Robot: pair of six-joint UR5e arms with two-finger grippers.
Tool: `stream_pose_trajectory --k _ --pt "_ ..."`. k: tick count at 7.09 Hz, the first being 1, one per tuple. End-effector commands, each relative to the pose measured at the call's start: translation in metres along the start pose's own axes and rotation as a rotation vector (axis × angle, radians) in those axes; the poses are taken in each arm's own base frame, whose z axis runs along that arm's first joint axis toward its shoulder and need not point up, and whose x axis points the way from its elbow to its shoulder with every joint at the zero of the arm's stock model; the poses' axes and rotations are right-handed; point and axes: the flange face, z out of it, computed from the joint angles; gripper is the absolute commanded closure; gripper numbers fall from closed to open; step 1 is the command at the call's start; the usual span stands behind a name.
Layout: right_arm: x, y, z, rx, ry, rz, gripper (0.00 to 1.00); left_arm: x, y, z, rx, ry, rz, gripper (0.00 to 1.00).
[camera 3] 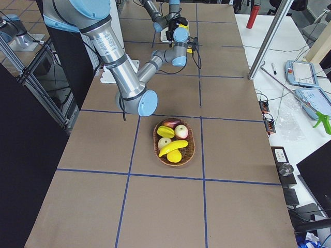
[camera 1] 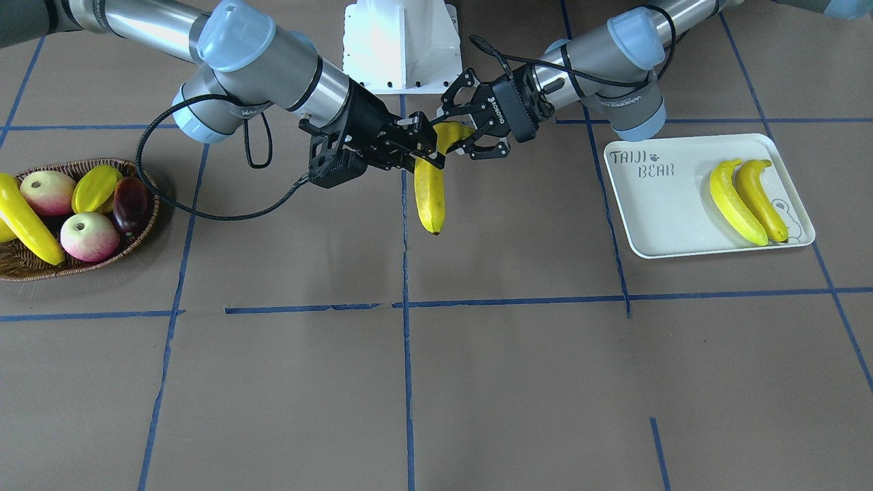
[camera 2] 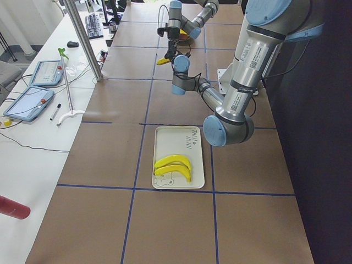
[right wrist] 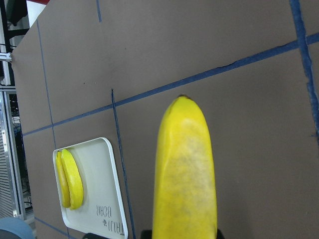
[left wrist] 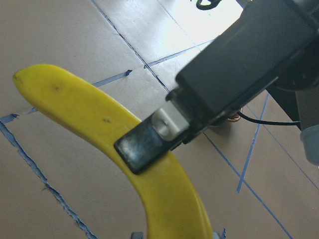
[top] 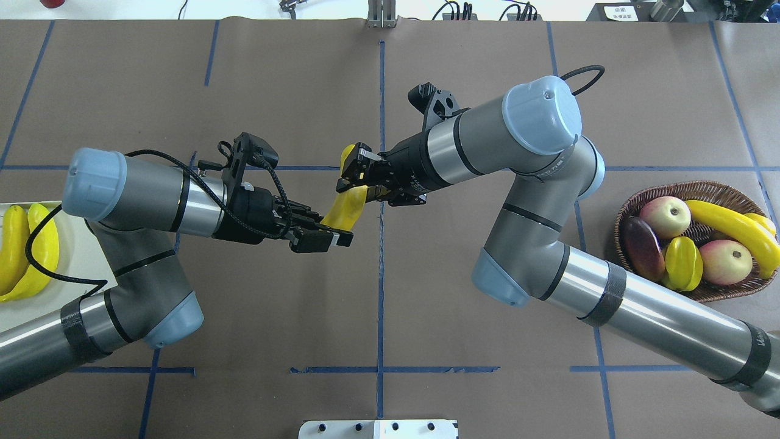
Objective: Transfer all bananas from basket to plate
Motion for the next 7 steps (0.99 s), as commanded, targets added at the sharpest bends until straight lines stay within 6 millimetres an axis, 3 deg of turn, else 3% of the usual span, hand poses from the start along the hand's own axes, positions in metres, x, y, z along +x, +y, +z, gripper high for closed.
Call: stream_pose_trajectory --k 1,4,7 --pt "0.000 0.004 0.003 0.005 -0.004 -0.005 0.00 -0.002 -0.001 -0.002 0.007 -0.005 -0.008 0.87" --pt "-0.001 -0.005 -0.002 0.023 0.002 -0.006 0.00 -0.008 -0.001 -0.006 0.033 -0.031 -0.064 0.91" --pt "0.007 -0.042 -0.019 0.100 0.087 0.011 0.00 -0.037 0.016 -0.017 0.022 -0.112 -0.220 0.91"
